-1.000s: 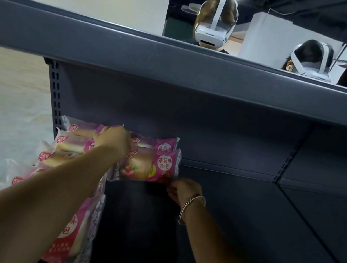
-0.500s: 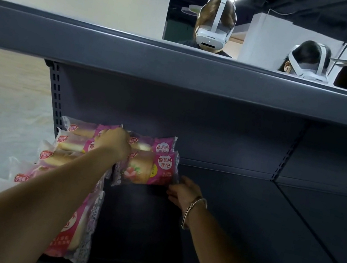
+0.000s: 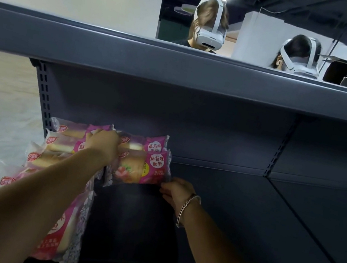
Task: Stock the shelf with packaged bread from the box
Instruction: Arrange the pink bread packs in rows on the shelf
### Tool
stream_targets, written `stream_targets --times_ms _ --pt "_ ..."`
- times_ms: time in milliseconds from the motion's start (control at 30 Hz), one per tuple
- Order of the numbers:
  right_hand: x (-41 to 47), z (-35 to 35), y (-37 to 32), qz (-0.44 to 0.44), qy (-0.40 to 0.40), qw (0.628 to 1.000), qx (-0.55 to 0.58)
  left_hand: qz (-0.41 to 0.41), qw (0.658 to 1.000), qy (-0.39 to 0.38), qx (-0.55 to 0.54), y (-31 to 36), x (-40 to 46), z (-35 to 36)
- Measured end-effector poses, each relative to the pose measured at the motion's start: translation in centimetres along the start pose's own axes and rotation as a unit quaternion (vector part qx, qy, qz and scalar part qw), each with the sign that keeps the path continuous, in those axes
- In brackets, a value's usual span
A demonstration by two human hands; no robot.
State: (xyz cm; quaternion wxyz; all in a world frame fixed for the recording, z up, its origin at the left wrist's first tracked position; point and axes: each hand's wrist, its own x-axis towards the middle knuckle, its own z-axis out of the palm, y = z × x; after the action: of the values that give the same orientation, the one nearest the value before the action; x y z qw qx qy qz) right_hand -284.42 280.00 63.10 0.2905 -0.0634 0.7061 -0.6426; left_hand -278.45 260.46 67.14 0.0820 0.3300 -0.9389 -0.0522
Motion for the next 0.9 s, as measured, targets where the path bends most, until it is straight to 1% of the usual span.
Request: stream_targets --times_ms 100,233,333,567,733,900 --pt "0.3 -0.1 0.0 0.010 -0.002 1.000 0.022 0.010 0.998 0.034 -0.056 0.5 -0.7 -0.5" --pt "0.5 -0.2 -0.1 0.015 -0.036 0.998 0.056 0.005 0.986 0.085 -0.140 0.5 -1.0 -0.8" --pt "0.6 0.4 -0.3 0.026 -0.054 0.995 0.074 0.017 0.984 0.112 -0.141 -0.1 -0.5 -1.2" --pt "0.5 1.2 -0.6 0.018 -0.076 0.995 0.064 0.006 0.988 0.082 -0.134 -0.7 -0.9 -1.4" --pt "0.6 1.3 -0.5 0.015 -0.071 0.996 0.059 0.004 0.986 0.061 -0.152 -0.9 -1.2 -1.7" --pt "0.1 1.1 -0.5 0.014 -0.062 0.996 0.055 -0.003 0.981 0.054 -0.184 -0.8 -1.9 -2.1"
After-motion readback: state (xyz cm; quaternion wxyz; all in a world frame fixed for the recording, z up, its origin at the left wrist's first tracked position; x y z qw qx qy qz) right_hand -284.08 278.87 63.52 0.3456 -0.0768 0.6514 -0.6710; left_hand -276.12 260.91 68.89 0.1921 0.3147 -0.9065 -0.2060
